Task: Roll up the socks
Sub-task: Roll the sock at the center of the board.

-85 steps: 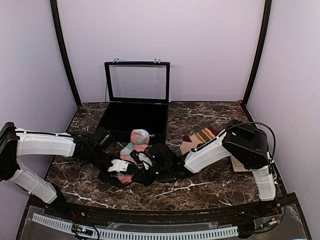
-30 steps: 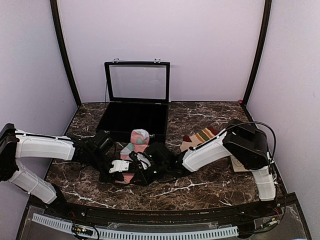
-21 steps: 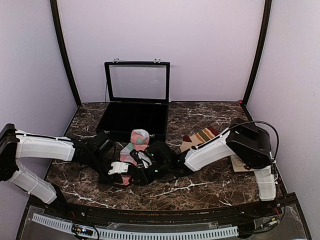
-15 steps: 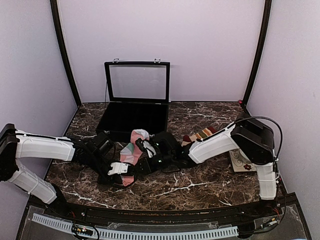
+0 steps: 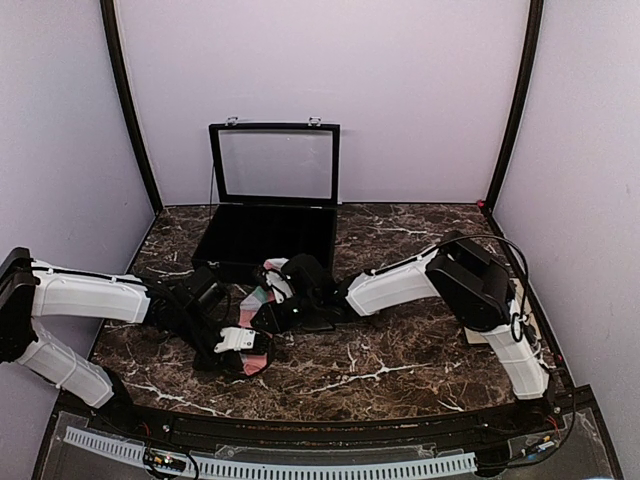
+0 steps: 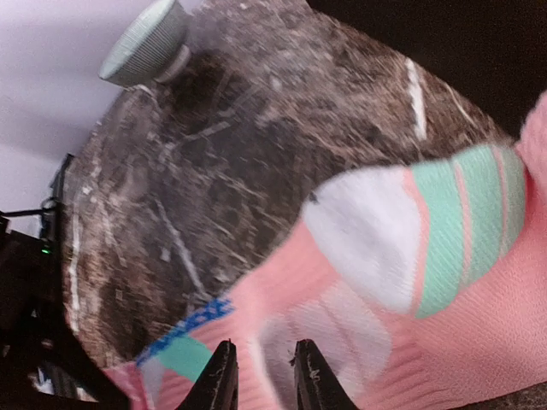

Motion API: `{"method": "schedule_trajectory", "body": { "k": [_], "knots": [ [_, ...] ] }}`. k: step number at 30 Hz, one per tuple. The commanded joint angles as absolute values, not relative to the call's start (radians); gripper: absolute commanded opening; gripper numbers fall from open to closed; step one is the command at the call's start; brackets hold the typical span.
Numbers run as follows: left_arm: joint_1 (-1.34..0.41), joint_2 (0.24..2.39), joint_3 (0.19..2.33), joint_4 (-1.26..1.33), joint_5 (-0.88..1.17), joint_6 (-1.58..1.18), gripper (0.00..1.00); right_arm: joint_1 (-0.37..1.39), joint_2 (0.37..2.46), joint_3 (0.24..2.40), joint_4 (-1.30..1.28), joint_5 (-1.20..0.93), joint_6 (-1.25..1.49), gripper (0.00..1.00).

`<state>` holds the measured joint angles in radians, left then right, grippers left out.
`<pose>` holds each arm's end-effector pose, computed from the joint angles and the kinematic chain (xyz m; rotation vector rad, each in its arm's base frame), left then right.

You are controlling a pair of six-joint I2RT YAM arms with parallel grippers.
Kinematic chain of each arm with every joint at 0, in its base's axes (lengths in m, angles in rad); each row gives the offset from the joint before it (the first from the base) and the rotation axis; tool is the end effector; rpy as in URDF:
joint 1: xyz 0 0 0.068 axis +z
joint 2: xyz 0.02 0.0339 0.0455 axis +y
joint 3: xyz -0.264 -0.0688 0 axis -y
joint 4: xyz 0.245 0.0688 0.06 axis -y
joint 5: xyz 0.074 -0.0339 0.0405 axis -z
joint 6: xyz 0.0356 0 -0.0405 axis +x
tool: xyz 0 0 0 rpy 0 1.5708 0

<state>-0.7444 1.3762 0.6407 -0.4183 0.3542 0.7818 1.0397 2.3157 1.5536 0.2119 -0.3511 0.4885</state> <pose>0.1640 -0.1679 0.1544 1.9271 1.8681 -0.4693 0.2473 0.4453 0.1257 -0.8637 2.1972 1.2107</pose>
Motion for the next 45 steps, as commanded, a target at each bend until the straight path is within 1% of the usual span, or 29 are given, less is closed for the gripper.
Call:
{"method": "schedule_trajectory", "body": {
  "k": [1,8,14,18,24,25,26,27,28,29,31,33,34,36,37,38,40,41,43,45],
  "knots": [
    [-0.746,1.38,0.64,-0.495,0.387,0.819,0.0,1.015,2.335,1.533,0.166,-0.239,0.44,0.22],
    [-0.746,1.422,0.728,-0.576,0.482,0.874,0.0,0.961,2.256,1.432,0.223,-0.153,0.427,0.22],
    [-0.747,1.541,0.822,-0.597,0.546,0.835,0.0,0.948,2.154,1.301,0.306,-0.126,0.403,0.22],
    [-0.741,1.57,0.833,-0.596,0.541,0.811,0.0,0.961,2.027,1.148,0.379,-0.078,0.358,0.24],
    [-0.736,1.522,0.796,-0.576,0.542,0.77,0.0,1.002,1.793,0.892,0.469,0.03,0.277,0.26],
    [-0.729,1.509,0.786,-0.574,0.545,0.767,0.0,1.018,1.739,0.85,0.502,0.061,0.249,0.28],
    [-0.721,1.495,0.775,-0.571,0.552,0.765,0.0,1.039,1.698,0.809,0.523,0.102,0.214,0.34],
    [-0.713,1.482,0.765,-0.568,0.556,0.763,0.0,1.056,1.662,0.779,0.533,0.135,0.195,0.51],
    [-0.707,1.474,0.759,-0.566,0.558,0.761,0.0,1.062,1.629,0.757,0.544,0.153,0.189,0.91],
    [-0.701,1.476,0.758,-0.566,0.559,0.759,0.0,1.063,1.606,0.734,0.563,0.207,0.208,0.98],
    [-0.686,1.491,0.764,-0.574,0.568,0.748,0.0,1.05,1.562,0.709,0.586,0.34,0.279,1.0],
    [-0.665,1.518,0.774,-0.574,0.585,0.737,0.0,0.996,1.538,0.712,0.511,0.365,0.428,1.0],
    [-0.654,1.531,0.782,-0.575,0.586,0.731,0.0,0.967,1.512,0.66,0.559,0.313,0.469,1.0],
    [-0.644,1.55,0.79,-0.578,0.583,0.726,0.0,0.921,1.474,0.544,0.802,0.155,0.469,1.0],
    [-0.638,1.559,0.792,-0.578,0.584,0.723,0.0,0.923,1.472,0.522,0.88,0.128,0.444,1.0],
    [-0.631,1.566,0.794,-0.578,0.589,0.721,0.0,0.935,1.484,0.525,0.883,0.103,0.408,1.0],
    [-0.622,1.582,0.796,-0.585,0.602,0.724,0.0,1.004,1.531,0.587,0.77,0.072,0.261,0.98],
    [-0.621,1.593,0.798,-0.592,0.603,0.728,0.0,1.055,1.565,0.621,0.714,0.082,0.165,0.96],
    [-0.621,1.616,0.807,-0.602,0.607,0.728,0.0,1.135,1.639,0.656,0.683,0.05,0.073,0.92],
    [-0.621,1.629,0.815,-0.605,0.607,0.723,0.0,1.187,1.688,0.639,0.781,0.012,0.046,0.86]
  ]
}}
